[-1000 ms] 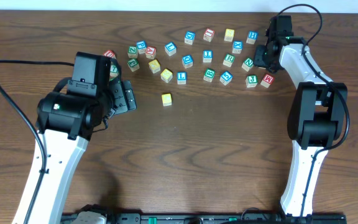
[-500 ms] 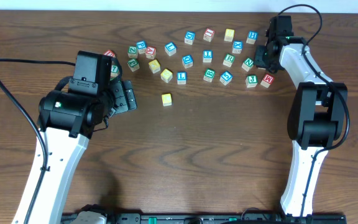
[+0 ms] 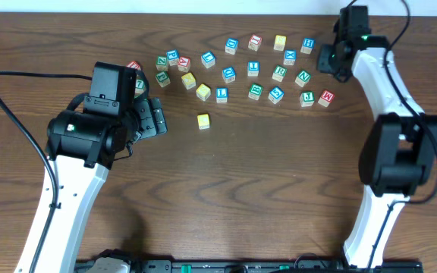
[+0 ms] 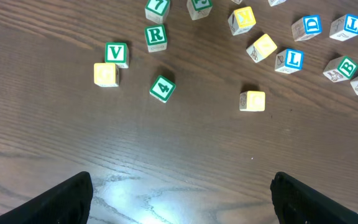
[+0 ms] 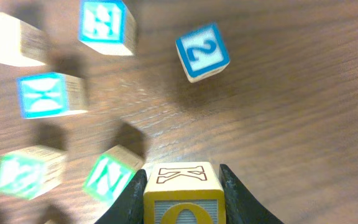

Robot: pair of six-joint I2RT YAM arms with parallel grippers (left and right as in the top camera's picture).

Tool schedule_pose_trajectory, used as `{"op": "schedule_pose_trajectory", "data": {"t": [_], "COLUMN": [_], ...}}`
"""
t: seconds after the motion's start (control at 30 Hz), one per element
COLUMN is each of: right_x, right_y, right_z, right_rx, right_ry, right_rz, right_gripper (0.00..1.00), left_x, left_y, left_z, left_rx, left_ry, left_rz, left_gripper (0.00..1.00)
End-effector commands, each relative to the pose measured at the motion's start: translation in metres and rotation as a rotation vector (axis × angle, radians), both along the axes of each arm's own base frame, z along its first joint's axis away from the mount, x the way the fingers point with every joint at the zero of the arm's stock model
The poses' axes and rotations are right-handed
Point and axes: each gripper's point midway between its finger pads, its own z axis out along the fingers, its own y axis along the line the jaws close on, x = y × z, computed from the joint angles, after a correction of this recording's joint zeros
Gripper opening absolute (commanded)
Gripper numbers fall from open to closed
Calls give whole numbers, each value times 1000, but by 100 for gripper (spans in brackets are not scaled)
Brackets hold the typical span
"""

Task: Spell out CORL
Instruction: 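Carry the O block with the right gripper toward the C block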

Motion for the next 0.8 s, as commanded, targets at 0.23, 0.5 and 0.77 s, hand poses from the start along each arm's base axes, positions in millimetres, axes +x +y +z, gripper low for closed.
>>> {"op": "schedule_pose_trajectory", "data": {"t": [0.23,0.5,0.77], "right_x": [-43,-77,-94], "right_y": [82,160,221], "right_z": [38,20,-5], "right_rx": [130,203,184], "right_ry": [67,184,219], "right_rz": [188,325,430], "right_gripper": [17,18,18], "left_x": [3,3,3], "left_y": [3,3,3], "left_z": [4,4,4], "left_rx": [4,4,5], "left_ry": [-12,-11,-10], "left_rz": [19,19,19], "left_gripper": [90,90,90]}}
